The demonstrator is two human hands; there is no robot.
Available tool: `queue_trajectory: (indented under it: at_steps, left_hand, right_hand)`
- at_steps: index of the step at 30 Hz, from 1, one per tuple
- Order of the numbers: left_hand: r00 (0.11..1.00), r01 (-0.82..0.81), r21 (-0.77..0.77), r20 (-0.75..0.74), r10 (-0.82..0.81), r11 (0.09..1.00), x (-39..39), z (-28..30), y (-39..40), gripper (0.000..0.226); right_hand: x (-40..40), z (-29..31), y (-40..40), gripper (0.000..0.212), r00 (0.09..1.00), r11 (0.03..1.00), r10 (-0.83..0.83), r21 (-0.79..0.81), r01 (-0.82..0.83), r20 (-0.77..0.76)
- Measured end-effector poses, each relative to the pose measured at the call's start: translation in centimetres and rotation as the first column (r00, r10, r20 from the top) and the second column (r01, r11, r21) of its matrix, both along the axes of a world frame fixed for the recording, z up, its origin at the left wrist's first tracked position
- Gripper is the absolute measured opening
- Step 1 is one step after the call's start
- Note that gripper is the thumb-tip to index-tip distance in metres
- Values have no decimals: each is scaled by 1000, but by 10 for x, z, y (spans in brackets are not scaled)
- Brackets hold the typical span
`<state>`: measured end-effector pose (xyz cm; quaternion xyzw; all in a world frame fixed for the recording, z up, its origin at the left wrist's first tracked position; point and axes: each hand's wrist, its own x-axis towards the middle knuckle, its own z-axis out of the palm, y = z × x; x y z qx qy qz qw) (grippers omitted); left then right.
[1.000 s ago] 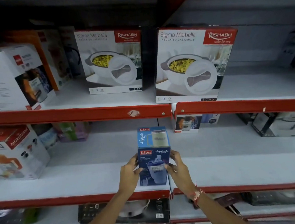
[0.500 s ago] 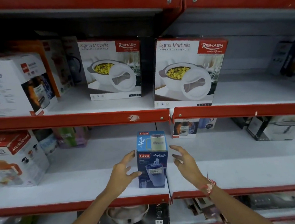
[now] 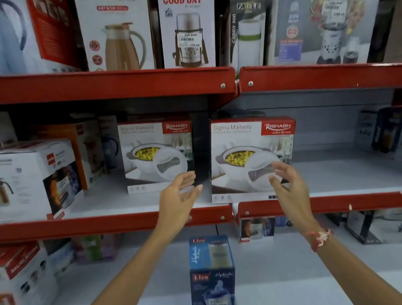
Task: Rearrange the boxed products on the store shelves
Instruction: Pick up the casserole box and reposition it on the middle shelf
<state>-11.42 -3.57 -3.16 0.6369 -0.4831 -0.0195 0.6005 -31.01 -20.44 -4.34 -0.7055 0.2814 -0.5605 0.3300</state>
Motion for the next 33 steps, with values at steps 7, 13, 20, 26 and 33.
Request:
queue_trajectory:
  at_steps: [7,13,20,26,33]
  left_hand:
    - [988,108,137,-123,-91,985,5,16,-81,72]
    - [997,76,137,-43,-71,988,13,10,-92,48]
    - [996,75,-7,-44,-76,997,27,21,-30,20]
    - [997,52,-90,-51,-57,995,14,43,63,20]
    - [986,101,-147,-120,-119,984,-18,44,164,32]
  right_hand:
    - [10,15,-57,82,999,985,-7,171,0,43]
    - [12,11,-71,60,995,986,103,127,-104,10]
    - [0,38,-23,67,977,975,212,81,-209,-32]
    - [-25,64,58,67,949,951,309,30,-307,-64]
    - [-65,73,145,70,902,904,427,24,-427,-57]
